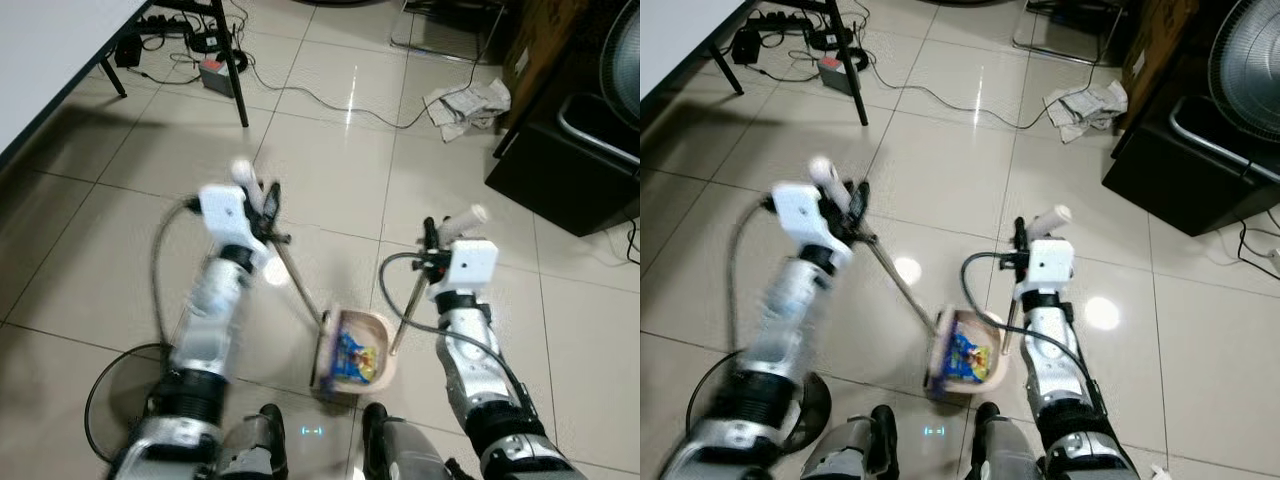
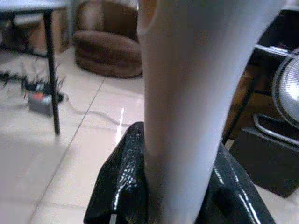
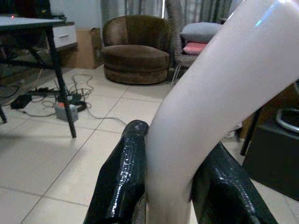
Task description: Sweep floor
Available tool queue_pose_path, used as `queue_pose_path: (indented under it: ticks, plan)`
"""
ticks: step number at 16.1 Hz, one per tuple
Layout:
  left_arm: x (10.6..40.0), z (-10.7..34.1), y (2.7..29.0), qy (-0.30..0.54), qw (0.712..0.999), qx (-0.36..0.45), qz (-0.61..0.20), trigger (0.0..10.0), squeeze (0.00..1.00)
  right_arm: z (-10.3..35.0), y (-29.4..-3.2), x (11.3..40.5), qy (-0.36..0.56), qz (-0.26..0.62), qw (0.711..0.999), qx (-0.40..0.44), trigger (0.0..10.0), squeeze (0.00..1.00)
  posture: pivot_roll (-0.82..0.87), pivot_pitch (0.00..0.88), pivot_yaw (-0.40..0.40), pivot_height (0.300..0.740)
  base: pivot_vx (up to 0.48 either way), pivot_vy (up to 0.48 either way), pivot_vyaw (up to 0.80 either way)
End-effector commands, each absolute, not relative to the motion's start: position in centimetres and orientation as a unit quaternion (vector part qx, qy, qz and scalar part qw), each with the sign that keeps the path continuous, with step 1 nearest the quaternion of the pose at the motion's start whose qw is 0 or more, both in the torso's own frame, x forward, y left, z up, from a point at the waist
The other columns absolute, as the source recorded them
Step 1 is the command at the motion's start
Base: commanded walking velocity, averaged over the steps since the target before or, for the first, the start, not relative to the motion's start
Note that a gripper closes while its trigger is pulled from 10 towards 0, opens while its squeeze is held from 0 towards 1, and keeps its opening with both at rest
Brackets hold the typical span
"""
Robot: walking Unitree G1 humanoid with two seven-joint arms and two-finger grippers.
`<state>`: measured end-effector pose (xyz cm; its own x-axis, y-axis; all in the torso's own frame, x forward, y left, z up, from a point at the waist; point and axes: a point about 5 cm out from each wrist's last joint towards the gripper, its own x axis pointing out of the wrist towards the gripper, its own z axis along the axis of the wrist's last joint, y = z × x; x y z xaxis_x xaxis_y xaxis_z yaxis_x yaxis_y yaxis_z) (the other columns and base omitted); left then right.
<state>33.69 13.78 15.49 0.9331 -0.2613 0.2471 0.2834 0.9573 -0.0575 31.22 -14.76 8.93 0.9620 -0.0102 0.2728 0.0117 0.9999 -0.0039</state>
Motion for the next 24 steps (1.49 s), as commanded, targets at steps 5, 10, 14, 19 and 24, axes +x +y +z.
queue_pose_path:
  ticks: [5,10,14,19,24]
  plan:
    - [33.4,21.0,17.9,-0.179,0.969,-0.022,-0.171,10.0,0.0,9.0,-17.5,30.4,-0.146,-0.045,0.988,0.009,10.0,0.0,0.02,0.174,0.035,0.74,0.0,0.0,0.0]
    - [33.6,20.2,20.6,-0.146,0.979,0.026,-0.136,10.0,0.0,10.4,-19.4,29.9,-0.165,-0.076,0.983,0.031,10.0,0.0,0.01,0.119,0.044,0.74,0.0,0.0,0.0]
    - [32.5,16.6,19.2,-0.1,0.989,0.008,-0.106,10.0,0.0,14.1,-20.7,29.8,-0.197,-0.105,0.974,0.04,10.0,0.0,-0.02,0.092,0.05,0.74,0.0,0.0,0.0]
    - [30.6,13.9,18.6,-0.078,0.995,0.01,-0.056,10.0,0.0,19.5,-19.6,30.6,-0.199,-0.07,0.977,0.042,10.0,0.0,-0.04,0.077,0.041,0.74,0.0,-0.114,0.0]
    - [28.8,12.6,18.1,-0.061,0.996,0.027,-0.055,10.0,0.0,23.7,-16.9,31.1,-0.197,0.001,0.977,0.076,10.0,0.0,-0.03,0.072,0.028,0.74,0.0,-0.469,0.0]
